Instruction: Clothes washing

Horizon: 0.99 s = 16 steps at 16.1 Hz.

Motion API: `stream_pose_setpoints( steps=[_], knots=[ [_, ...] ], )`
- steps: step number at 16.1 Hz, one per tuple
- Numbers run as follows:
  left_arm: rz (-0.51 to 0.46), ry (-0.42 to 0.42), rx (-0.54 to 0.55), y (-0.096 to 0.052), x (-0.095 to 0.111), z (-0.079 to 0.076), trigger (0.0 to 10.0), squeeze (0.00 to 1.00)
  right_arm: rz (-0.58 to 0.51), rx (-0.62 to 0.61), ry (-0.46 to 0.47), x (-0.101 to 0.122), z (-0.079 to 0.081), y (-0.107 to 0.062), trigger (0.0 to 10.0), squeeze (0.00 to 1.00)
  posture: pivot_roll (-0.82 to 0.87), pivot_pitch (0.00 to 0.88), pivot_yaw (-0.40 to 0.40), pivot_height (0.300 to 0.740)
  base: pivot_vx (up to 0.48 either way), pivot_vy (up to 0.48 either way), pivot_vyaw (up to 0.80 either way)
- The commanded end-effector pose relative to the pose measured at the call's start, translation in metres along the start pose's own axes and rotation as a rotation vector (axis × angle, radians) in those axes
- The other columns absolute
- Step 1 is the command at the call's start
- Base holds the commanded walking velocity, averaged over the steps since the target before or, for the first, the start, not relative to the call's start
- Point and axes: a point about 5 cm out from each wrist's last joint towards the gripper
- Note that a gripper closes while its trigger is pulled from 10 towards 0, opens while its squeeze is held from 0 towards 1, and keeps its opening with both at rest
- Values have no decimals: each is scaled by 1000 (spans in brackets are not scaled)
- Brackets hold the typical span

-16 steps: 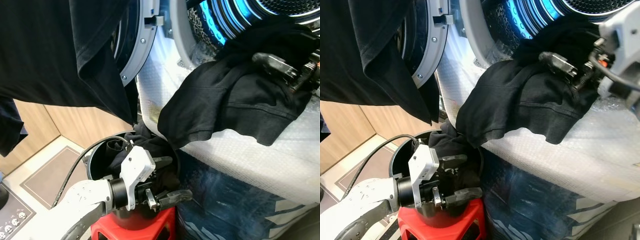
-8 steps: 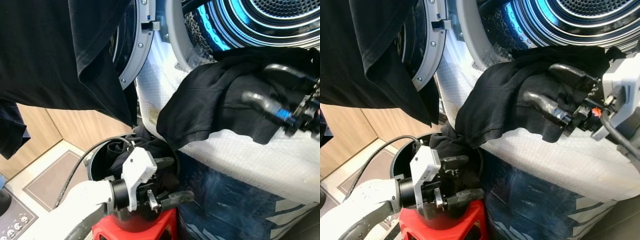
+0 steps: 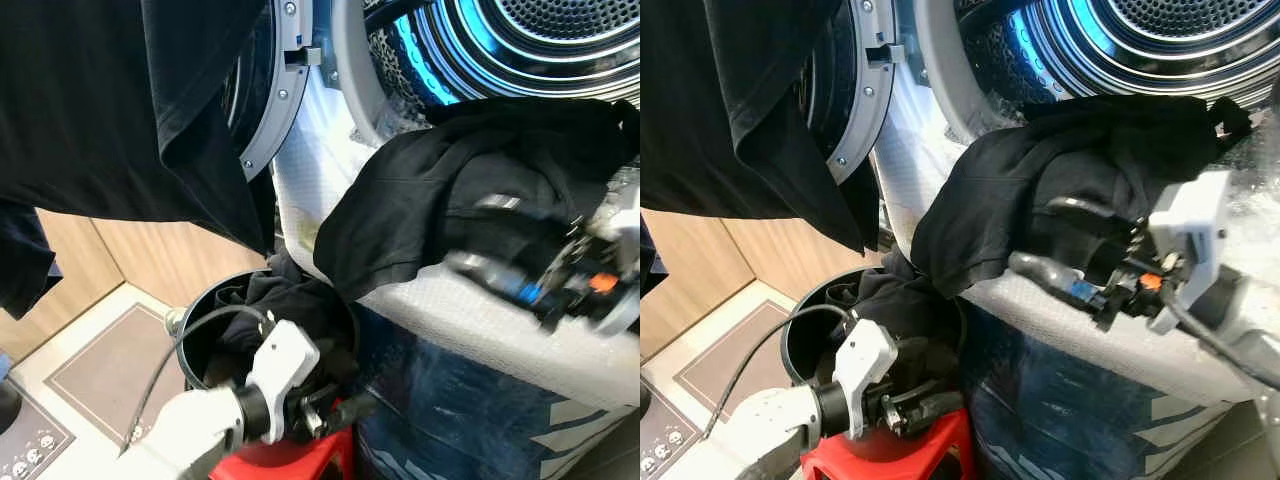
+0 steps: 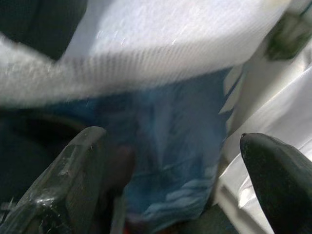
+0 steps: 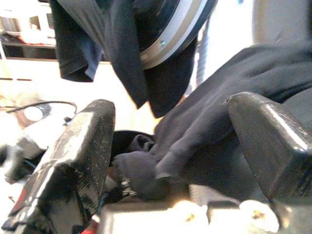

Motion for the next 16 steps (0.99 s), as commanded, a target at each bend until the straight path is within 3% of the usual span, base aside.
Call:
stream_pose_setpoints(
  steps=[1, 5, 9, 12, 16],
  knots=[
    [27, 18, 28, 2, -8, 1, 10000, 0, 9, 57, 17, -4, 12, 7, 10000, 0, -21, 83, -1, 740, 0, 0, 0],
    [34, 9, 38, 4, -15, 1, 10000, 0, 97, 116, 105, -29, 30, 18, 10000, 0, -22, 87, -1, 740, 0, 0, 0],
    [47, 25, 95, 8, -20, 8, 10000, 0, 156, 46, 190, -50, 30, 27, 10000, 0, -19, 89, -2, 740, 0, 0, 0],
    [43, 20, 106, 9, -21, 10, 10000, 0, 168, 35, 194, -54, 32, 30, 10000, 0, -21, 89, -2, 740, 0, 0, 0],
    [32, 19, 121, 12, -20, 10, 10000, 0, 222, -94, 268, -72, 23, 39, 10000, 0, -21, 92, -5, 740, 0, 0, 0]
  ],
)
Point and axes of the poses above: a point about 5 cm out from each wrist's last joint towards the gripper, its own y axis pointing out of the wrist towards the gripper, its own x axis along the axis of the wrist's last joint, z = x × y, and after that the axes turned 7 degrees about -y, right-handed
